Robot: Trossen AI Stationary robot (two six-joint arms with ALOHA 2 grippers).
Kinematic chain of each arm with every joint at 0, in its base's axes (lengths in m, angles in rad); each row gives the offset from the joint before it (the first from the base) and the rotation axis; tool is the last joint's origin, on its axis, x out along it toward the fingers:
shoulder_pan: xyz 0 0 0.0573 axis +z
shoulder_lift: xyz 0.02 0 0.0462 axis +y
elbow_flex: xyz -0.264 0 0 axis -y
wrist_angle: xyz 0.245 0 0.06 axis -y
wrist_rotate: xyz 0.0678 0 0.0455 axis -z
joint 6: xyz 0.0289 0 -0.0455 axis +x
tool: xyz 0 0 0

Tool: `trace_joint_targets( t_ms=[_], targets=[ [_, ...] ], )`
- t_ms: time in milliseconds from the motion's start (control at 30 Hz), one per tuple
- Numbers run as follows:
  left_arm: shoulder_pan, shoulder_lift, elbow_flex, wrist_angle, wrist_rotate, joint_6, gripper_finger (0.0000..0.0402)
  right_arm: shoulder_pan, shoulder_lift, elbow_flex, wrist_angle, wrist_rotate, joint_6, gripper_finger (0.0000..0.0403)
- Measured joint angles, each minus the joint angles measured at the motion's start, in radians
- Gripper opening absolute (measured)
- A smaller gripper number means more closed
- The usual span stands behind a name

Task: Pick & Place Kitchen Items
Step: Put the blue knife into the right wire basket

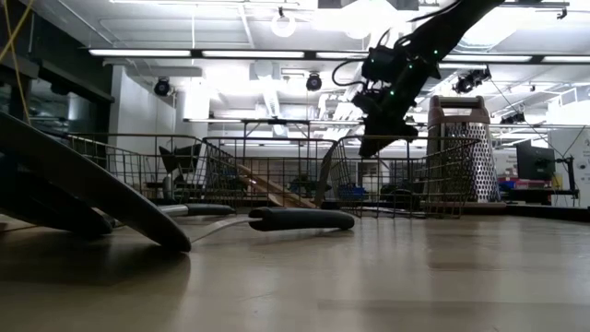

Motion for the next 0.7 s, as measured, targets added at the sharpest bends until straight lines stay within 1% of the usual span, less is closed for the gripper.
trace_joint_targets(
  t_ms=[267,700],
  targets=[
    [0.000,0.000,0.000,0.000,0.000,0.000,0.0122,-0.017,0.001,0.000,-0.013,-0.007,0.048,0.0047],
    [0.000,0.000,0.000,0.000,-0.014,0.000,0.0122,-0.019,0.001,0.000,-0.030,0.000,0.051,0.0047]
  ],
)
